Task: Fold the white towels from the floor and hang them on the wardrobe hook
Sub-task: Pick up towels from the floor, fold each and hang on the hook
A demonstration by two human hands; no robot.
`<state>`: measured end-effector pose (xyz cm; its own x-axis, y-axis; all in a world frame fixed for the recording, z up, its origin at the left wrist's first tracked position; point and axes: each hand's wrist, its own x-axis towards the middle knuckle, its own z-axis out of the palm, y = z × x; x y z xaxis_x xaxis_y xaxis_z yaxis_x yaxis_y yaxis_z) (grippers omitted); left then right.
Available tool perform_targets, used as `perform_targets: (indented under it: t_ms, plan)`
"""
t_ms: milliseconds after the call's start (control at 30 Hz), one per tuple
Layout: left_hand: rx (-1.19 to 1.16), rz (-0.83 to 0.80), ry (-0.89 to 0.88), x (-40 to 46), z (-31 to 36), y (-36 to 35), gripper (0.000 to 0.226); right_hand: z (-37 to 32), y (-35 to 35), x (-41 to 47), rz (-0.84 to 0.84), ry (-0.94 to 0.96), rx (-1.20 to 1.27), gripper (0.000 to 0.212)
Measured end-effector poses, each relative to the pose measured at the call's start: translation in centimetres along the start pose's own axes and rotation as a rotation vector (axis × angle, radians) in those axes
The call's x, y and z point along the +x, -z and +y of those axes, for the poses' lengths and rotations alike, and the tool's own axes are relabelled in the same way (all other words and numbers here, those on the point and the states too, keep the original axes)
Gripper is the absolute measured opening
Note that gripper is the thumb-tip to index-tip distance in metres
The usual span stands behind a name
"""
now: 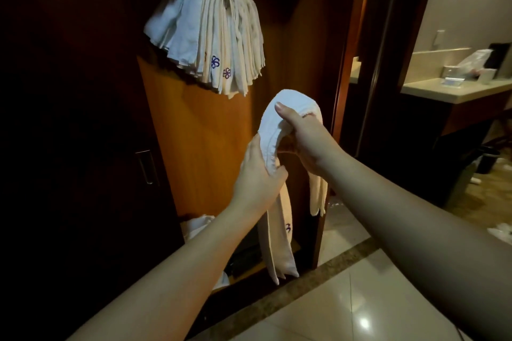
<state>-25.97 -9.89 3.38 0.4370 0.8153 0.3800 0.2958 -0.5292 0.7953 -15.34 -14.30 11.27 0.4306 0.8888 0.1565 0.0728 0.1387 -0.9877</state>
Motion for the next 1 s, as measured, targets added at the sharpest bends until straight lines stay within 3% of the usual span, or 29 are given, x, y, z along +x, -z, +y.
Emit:
perform_targets:
  t_ms: [67, 200, 400, 600, 800, 933, 1000]
  plan:
    - [-0.037, 0.030, 0.011, 0.1, -0.2, -0.5, 0.072, -0.5, -0.4, 0.4, 0.083, 0.065, -0.060, 0.048]
    - [-0.176, 0.007, -0.058, -0.2, -2.0, -0.6, 0.055, -1.6, 0.2, 1.6, 0.230, 0.154, -0.078, 0.016]
    - [0.054, 0.008, 0.081, 0.6, -7.3, -1.1, 0.023, -3.0, 1.7, 3.5, 0.367, 0.144, -0.065, 0.011]
    - [0.269, 0.098, 0.160, 1.9, -13.2, 0.6, 0.012, -3.7, 4.3, 4.9, 0.554, 0.088, 0.003, 0.014]
    - [-0.191, 0.233, 0.182, 2.7, -13.4, 5.4, 0.025, -2.8, 6.8, 5.5, 0.605, 0.004, 0.304, 0.006]
    - [-0.604, 0.314, -0.009, 4.0, -9.0, 9.8, 0.027, -2.9, 8.3, 5.9, 0.595, -0.001, 0.484, 0.026]
    - [-0.818, 0.199, -0.137, 4.2, -7.6, 12.4, 0.014, -3.1, 8.6, 6.1, 0.578, 0.008, 0.581, 0.033]
